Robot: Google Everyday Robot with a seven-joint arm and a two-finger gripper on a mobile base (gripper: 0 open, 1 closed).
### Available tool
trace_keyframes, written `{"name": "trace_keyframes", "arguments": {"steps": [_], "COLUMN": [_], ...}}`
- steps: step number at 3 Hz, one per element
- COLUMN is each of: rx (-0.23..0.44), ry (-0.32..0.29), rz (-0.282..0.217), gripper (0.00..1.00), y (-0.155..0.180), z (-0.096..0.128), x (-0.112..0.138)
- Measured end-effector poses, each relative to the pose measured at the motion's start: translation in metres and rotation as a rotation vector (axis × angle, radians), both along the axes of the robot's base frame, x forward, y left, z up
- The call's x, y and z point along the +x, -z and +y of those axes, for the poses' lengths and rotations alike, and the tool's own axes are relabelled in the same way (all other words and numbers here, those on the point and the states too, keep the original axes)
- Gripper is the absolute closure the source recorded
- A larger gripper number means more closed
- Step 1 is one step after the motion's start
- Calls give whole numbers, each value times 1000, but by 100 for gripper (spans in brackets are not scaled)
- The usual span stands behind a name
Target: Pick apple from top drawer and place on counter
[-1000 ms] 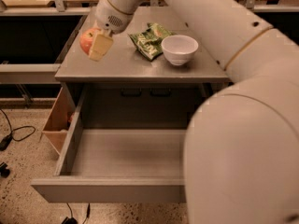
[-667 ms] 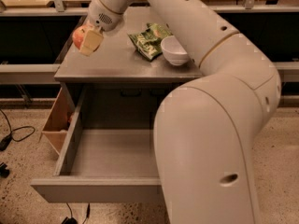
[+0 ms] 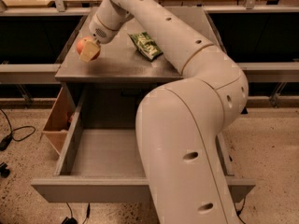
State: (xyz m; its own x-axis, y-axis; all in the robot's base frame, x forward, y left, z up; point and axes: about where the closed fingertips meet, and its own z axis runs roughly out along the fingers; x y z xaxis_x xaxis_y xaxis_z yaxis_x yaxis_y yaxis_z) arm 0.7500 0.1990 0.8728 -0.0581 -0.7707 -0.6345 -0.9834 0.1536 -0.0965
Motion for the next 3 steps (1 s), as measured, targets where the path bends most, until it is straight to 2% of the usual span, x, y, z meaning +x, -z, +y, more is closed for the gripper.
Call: {"name": "trace_keyframes", "arguments": {"steps": [1, 2, 3], "rx": [31, 32, 32], "ry": [44, 44, 44], "rz": [56, 58, 58], "gripper": [100, 81, 58], "y": [35, 32, 32], "z": [14, 15, 15], "x": [6, 6, 6]}}
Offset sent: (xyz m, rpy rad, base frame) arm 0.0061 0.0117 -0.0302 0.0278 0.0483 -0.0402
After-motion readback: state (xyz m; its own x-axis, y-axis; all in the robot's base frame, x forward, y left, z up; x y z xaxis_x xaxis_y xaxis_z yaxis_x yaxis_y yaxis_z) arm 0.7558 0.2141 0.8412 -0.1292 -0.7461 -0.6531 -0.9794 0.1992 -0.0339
